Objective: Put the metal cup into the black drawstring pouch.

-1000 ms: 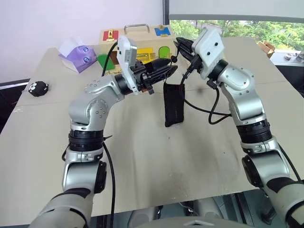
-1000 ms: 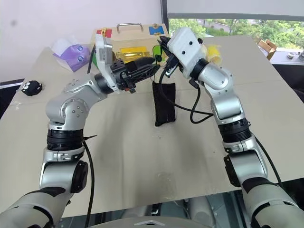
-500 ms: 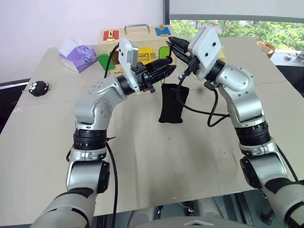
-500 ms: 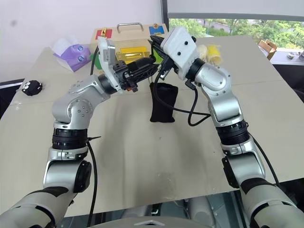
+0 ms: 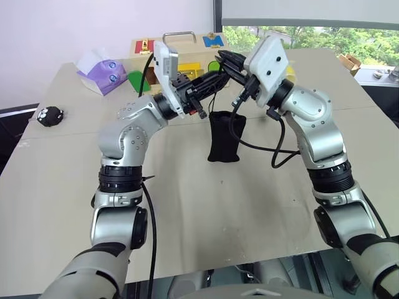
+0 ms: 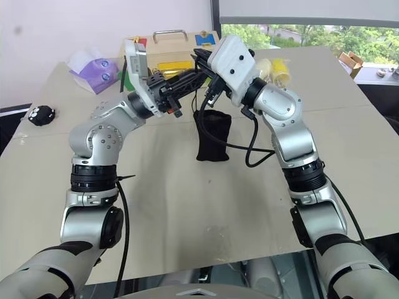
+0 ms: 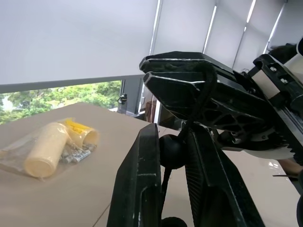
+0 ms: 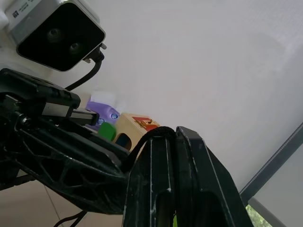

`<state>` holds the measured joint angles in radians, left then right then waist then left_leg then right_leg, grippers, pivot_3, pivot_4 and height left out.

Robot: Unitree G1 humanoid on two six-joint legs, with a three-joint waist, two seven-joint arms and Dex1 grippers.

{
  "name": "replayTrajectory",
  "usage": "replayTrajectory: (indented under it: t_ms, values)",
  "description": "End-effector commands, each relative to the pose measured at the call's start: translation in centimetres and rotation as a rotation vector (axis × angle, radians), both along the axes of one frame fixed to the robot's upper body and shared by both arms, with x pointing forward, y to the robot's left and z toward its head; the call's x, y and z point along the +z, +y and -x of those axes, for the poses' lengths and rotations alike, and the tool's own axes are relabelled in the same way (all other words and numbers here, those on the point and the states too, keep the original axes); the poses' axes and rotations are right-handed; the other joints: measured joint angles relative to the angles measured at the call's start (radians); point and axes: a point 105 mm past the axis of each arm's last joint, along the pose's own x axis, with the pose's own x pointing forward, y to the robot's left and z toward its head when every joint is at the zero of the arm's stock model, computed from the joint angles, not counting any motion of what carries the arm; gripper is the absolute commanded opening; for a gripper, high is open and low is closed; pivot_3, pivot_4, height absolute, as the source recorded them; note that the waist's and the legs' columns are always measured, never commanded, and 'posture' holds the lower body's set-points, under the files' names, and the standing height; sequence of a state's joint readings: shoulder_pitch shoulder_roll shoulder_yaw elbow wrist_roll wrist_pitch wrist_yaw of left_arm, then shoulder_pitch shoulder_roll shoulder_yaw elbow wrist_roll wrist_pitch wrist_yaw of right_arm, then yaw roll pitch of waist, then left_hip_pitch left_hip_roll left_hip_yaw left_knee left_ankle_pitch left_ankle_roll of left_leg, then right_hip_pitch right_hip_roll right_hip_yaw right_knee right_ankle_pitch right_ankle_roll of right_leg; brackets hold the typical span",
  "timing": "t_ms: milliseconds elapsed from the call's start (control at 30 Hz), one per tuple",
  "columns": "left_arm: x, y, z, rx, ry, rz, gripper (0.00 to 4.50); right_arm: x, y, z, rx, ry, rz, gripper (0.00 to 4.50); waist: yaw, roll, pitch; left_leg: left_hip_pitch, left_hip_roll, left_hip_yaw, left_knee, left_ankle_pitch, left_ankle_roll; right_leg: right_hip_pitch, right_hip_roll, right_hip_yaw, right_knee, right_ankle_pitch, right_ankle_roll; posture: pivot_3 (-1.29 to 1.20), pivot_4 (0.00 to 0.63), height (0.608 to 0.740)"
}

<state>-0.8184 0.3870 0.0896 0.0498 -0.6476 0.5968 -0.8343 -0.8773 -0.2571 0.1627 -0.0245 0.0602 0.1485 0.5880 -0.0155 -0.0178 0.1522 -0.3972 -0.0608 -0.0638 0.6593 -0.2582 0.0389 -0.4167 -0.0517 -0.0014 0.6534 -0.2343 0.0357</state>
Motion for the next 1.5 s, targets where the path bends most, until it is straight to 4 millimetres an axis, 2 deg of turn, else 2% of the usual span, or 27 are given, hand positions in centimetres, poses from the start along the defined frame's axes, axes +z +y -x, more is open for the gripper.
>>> replayTrajectory:
  t_ms: [33, 133, 300, 400, 500, 600, 633, 667, 767, 867, 1000, 1100, 1200, 1267, 1367, 1500]
  values:
    - [-0.4, -0.1, -0.1, 0.030, -0.032, -0.064, 0.15, 2.8, -0.2, 1.2, -0.001, -0.113, -0.071, 0.00, 0.000, 0.000, 0.000, 0.000, 0.000, 0.000, 0.000, 0.000, 0.000, 0.000, 0.000, 0.000, 0.000, 0.000, 0.000, 0.00, 0.150, 0.740]
    - [-3.1, 0.1, -0.9, 0.088, -0.012, -0.190, 0.15, 6.5, -1.7, 1.4, -0.066, -0.241, -0.239, 0.00, -0.002, 0.000, 0.000, 0.000, 0.000, 0.000, 0.000, 0.000, 0.000, 0.000, 0.000, 0.000, 0.000, 0.000, 0.000, 0.00, 0.150, 0.740]
    - [-7.7, 0.9, -2.0, 0.135, 0.092, -0.291, 0.15, 12.0, -5.8, 2.0, -0.203, -0.408, -0.488, 0.00, 0.001, 0.000, 0.000, 0.000, 0.000, 0.001, 0.000, 0.000, 0.000, -0.002, 0.000, 0.001, 0.002, 0.000, 0.000, 0.00, 0.150, 0.740]
    - [-9.5, 1.0, -2.2, 0.148, 0.102, -0.333, 0.15, 13.5, -6.4, 2.9, -0.176, -0.434, -0.561, 0.00, 0.001, -0.001, 0.000, 0.000, 0.000, 0.001, 0.000, 0.000, 0.000, -0.002, 0.000, 0.001, 0.002, 0.000, 0.000, 0.00, 0.150, 0.740]
    - [-9.3, 0.5, -1.8, 0.115, 0.093, -0.307, 0.15, 13.2, -5.7, 3.1, -0.125, -0.402, -0.557, 0.00, -0.001, -0.001, 0.000, 0.000, 0.000, 0.002, 0.000, 0.000, 0.000, -0.002, 0.000, 0.002, 0.001, 0.000, 0.000, 0.00, 0.150, 0.740]
    - [-8.1, -0.1, -0.9, 0.056, 0.070, -0.241, 0.15, 11.5, -4.0, 2.9, -0.069, -0.335, -0.480, 0.00, -0.002, 0.000, 0.000, 0.000, 0.000, 0.001, -0.001, 0.000, 0.000, -0.002, 0.000, 0.002, 0.001, 0.000, 0.000, 0.00, 0.150, 0.740]
    - [-7.6, -0.2, -0.6, 0.037, 0.061, -0.217, 1.15, 11.0, -3.5, 2.9, -0.043, -0.309, -0.463, 0.00, -0.003, 0.000, 0.000, 0.000, 0.000, 0.002, -0.001, 0.000, 0.000, -0.002, 0.000, 0.002, 0.001, 0.000, 0.000, 0.00, 0.150, 0.740]
    - [-7.2, -0.3, -0.4, 0.029, 0.056, -0.194, 1.50, 10.6, -3.1, 3.0, -0.016, -0.285, -0.445, 0.00, -0.003, 0.000, 0.000, 0.000, 0.000, 0.001, -0.001, 0.000, 0.000, -0.002, 0.000, 0.002, 0.001, 0.000, 0.000, 0.00, 0.150, 0.740]
    - [-5.9, -0.3, 0.7, -0.023, 0.072, -0.102, 2.93, 9.4, -2.3, 3.4, 0.042, -0.231, -0.403, 0.00, -0.002, 0.000, 0.000, -0.001, 0.000, 0.001, -0.001, 0.000, 0.000, -0.002, 0.000, 0.002, 0.002, 0.000, 0.000, 0.00, 0.150, 0.740]
    - [-5.4, 0.3, 2.4, -0.088, 0.109, -0.067, 2.93, 8.0, -2.2, 3.5, 0.077, -0.144, -0.372, 0.00, -0.002, 0.000, 0.000, -0.001, 0.000, 0.001, 0.000, 0.000, 0.000, -0.002, 0.000, 0.001, 0.002, 0.000, 0.000, 0.00, 0.150, 0.740]
    - [-6.2, 1.9, 4.5, -0.136, 0.168, -0.112, 2.93, 5.3, -2.9, 3.6, 0.093, -0.020, -0.298, 0.00, -0.002, 0.000, 0.000, 0.000, 0.000, 0.001, 0.000, 0.000, 0.000, -0.002, 0.000, 0.002, 0.002, 0.000, 0.000, 0.00, 0.150, 0.740]
    - [-8.5, 4.6, 5.1, -0.062, 0.235, -0.203, 2.93, 2.2, -3.3, 4.1, 0.109, 0.069, -0.178, 0.00, -0.001, 0.000, 0.000, 0.000, 0.001, 0.001, -0.001, 0.000, 0.000, -0.002, 0.000, 0.002, 0.002, 0.000, 0.000, 0.00, 0.150, 0.740]
    - [-11.3, 7.5, 5.2, 0.048, 0.293, -0.275, 3.00, -0.7, -3.8, 4.4, 0.113, 0.196, -0.139, 0.92, 0.000, 0.000, 0.000, 0.000, 0.001, 0.001, -0.002, 0.000, 0.000, -0.002, 0.000, 0.002, 0.002, 0.000, 0.000, 0.00, 0.150, 0.740]
    - [-12.9, 8.3, 6.0, 0.071, 0.314, -0.313, 3.00, -3.0, -4.5, 4.5, 0.106, 0.275, -0.098, 1.83, 0.002, 0.000, 0.000, 0.001, 0.001, 0.001, -0.002, 0.000, 0.000, -0.002, 0.000, 0.002, 0.002, 0.000, -0.001, 0.00, 0.150, 0.740]
    - [-15.6, 8.8, 7.4, 0.115, 0.346, -0.353, 3.00, -6.5, -6.8, 4.6, 0.076, 0.389, -0.073, 1.83, 0.008, 0.000, 0.000, 0.001, 0.001, 0.001, -0.003, 0.000, 0.001, 0.000, -0.001, 0.002, 0.000, 0.000, -0.001, 0.00, 0.150, 0.740]
    - [-17.8, 10.0, 8.1, 0.250, 0.303, -0.391, 3.00, -11.8, -11.7, 4.7, 0.039, 0.545, -0.055, 1.83, 0.020, 0.000, 0.000, 0.001, 0.001, 0.001, -0.004, -0.002, 0.004, 0.002, -0.002, 0.001, -0.006, 0.000, 0.000, 0.00, 0.150, 0.740]
